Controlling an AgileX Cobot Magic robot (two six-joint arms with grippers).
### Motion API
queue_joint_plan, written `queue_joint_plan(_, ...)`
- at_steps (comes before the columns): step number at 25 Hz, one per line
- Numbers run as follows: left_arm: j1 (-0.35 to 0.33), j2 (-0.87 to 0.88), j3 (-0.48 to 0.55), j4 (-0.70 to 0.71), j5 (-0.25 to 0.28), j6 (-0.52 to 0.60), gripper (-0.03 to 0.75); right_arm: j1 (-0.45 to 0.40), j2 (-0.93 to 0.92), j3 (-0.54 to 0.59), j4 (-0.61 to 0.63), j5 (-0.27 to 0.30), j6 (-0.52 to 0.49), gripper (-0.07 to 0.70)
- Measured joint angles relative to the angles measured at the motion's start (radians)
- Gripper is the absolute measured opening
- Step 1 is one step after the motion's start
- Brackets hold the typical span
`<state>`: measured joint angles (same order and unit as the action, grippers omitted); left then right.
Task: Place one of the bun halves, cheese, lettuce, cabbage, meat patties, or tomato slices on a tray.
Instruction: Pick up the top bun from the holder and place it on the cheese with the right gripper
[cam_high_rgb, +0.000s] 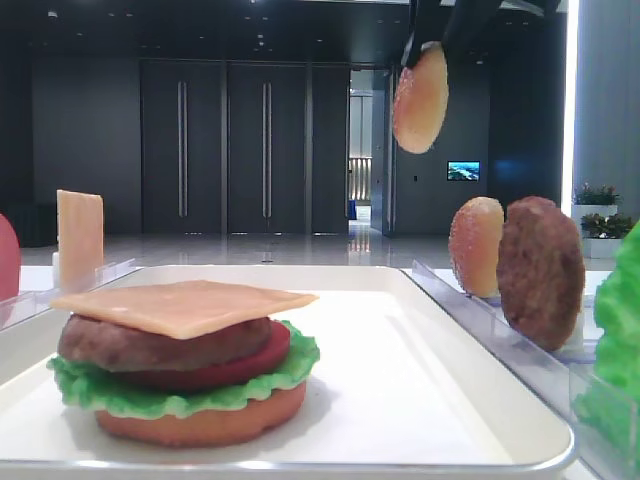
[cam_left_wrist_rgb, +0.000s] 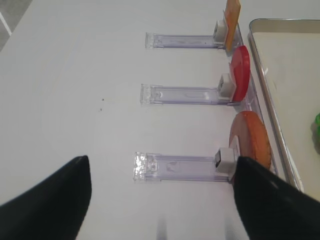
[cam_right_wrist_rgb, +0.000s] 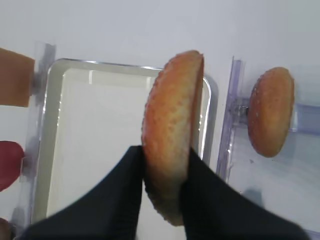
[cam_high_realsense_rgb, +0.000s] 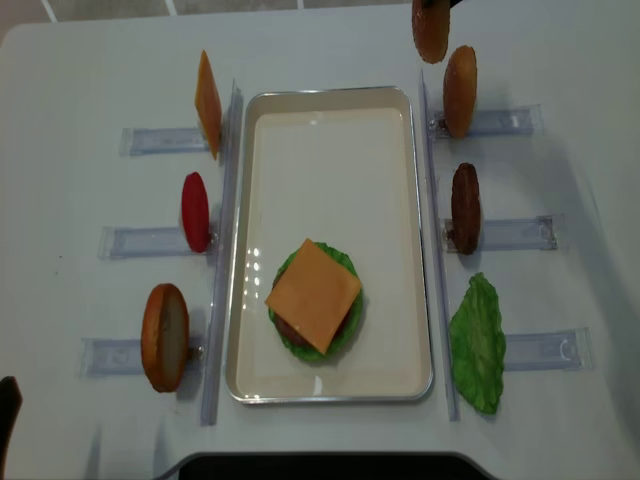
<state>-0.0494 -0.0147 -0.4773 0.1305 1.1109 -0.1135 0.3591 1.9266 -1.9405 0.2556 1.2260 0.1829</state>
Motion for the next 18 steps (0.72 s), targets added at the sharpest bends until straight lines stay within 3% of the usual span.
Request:
queue_joint_plan(4, 0.0, 0.0, 0.0, 0.0, 0.0, 0.0, 0.692, 0.0, -0.083, 0.041, 0.024, -0.002, -0.005, 0.167)
queue_joint_plan(9, 0.0, 0.0, 0.0, 0.0, 0.0, 0.0, 0.692, 0.0, -0.242, 0.266, 0.074, -0.009, -0.027, 0.167)
queue_joint_plan(12, 0.0, 0.0, 0.0, 0.0, 0.0, 0.0, 0.692, 0.0, -0.365, 0.456, 0.151, -0.098, -0.076, 0.167)
queue_joint_plan(14, 0.0, 0.0, 0.0, 0.0, 0.0, 0.0, 0.692, 0.0, -0.447, 0.593, 0.245, -0.193, -0.13, 0.167)
queue_joint_plan(18, 0.0, 0.0, 0.0, 0.0, 0.0, 0.0, 0.692, 0.0, -0.583, 0.817, 0.464, -0.313, -0.277, 0.167)
